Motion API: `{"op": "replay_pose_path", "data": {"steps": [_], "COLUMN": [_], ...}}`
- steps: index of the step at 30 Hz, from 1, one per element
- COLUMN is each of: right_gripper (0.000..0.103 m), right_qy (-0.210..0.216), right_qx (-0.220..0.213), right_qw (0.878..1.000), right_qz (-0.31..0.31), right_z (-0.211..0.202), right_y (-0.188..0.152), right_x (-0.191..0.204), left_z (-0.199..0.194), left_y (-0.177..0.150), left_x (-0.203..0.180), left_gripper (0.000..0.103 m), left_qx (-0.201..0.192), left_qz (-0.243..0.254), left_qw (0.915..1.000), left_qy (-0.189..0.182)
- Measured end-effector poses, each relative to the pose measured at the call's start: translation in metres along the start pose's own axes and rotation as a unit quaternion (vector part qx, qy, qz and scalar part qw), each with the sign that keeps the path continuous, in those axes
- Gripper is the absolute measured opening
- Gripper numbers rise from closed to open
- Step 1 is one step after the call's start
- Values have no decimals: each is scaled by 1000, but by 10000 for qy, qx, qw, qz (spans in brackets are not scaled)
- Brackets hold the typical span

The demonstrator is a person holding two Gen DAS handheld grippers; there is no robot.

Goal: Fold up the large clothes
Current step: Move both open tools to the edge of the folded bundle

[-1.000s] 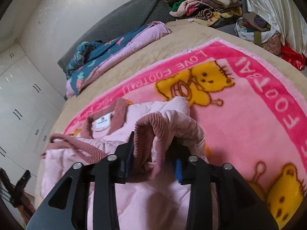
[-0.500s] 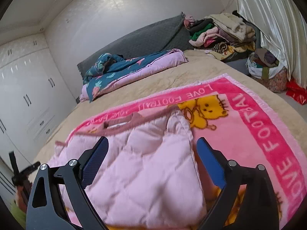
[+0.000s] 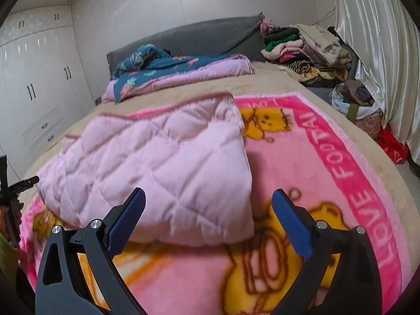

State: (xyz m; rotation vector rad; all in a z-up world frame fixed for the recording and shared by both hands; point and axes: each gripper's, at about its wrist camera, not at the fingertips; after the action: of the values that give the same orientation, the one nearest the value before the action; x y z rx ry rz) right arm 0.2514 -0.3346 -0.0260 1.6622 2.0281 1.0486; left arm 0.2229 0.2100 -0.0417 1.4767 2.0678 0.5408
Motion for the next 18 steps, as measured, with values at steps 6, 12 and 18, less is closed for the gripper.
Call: {"op": "replay_pose_path", "data": {"steps": [6,12,18], "right_gripper": [96,96,96], "right_qy": [34,-22,-44], "right_qx": [189,305,342], "right_qw": [9998,9993,9990], "right_qz": [-72,-215,-280], "right_z": [18,36,54], "right_y": [-6,-4,0], "right_x": [-1,2,0], "left_z": [14,23,27], "left_y": [-7,-10,-6], "left_x": [4,2,-4], "left_gripper": [94,94,93], "left_qx": [186,236,176], "left_qz": [-70,12,171], "left_qw": [9990,9981,9984], "left_qy": [-397,-571,-519]}}
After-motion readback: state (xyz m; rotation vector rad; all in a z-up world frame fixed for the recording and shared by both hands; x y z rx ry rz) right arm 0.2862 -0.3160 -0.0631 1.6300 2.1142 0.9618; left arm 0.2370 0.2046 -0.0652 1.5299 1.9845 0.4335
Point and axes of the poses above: each gripper's, at about its wrist camera, not at the fingertips, and z roughly the way its jaws point, x to its left, y to its top, and after that the axes turned 9 degrees about x, right-handed
